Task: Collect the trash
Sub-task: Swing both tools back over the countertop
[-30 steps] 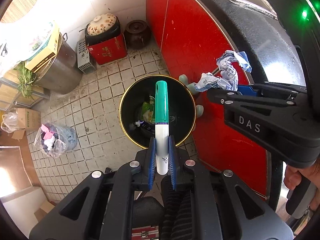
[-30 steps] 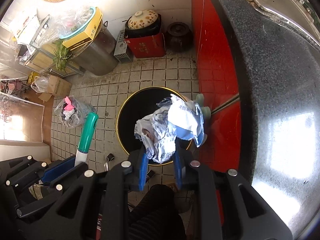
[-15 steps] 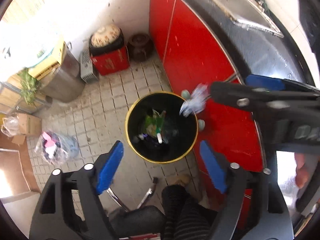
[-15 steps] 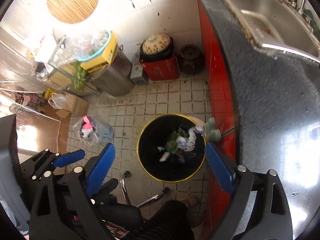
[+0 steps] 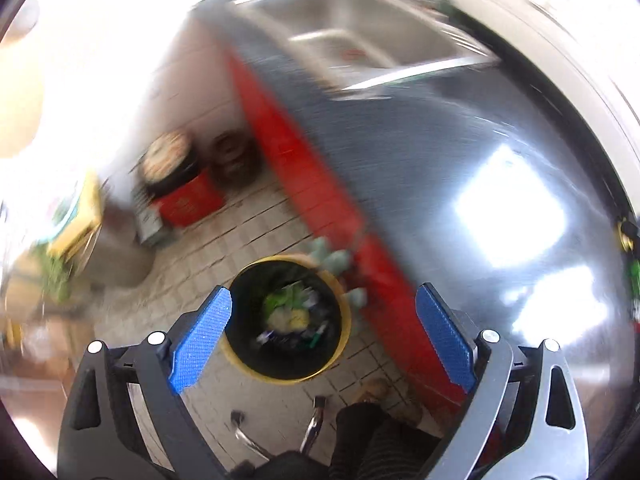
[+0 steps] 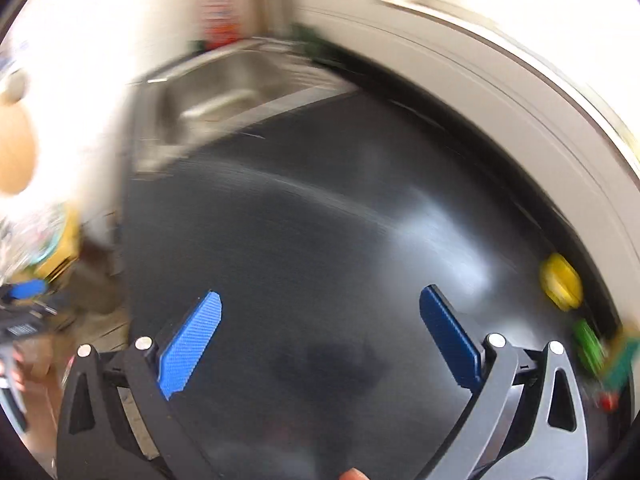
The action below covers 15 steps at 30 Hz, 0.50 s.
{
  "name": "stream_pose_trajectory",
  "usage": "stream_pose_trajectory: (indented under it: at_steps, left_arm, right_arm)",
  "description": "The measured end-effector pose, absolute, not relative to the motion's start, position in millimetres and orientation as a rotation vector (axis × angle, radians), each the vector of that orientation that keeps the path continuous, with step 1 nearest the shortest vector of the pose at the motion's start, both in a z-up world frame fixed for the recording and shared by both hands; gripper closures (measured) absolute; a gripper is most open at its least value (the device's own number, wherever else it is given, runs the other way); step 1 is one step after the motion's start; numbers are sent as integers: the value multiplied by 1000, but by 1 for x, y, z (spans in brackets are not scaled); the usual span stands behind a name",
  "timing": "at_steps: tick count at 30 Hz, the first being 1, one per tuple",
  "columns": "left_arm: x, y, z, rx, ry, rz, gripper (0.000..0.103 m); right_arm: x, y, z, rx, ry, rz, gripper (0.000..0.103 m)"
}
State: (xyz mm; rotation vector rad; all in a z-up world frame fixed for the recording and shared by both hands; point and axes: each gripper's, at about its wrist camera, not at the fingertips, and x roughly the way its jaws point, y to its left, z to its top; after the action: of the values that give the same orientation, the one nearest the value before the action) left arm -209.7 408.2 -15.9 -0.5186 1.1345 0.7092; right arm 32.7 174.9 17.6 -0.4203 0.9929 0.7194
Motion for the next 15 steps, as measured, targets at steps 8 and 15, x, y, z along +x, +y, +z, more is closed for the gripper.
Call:
stream_pose_trajectory:
  at_steps: [8, 15]
  left_arm:
    - [-45, 304, -14, -350, 1196, 346, 9]
    - [58, 197, -4, -246, 1194, 126, 9]
  right_arm:
    - [89, -96, 0, -220, 1085, 125, 7]
    - [74, -227, -1, -55, 1117, -91, 7]
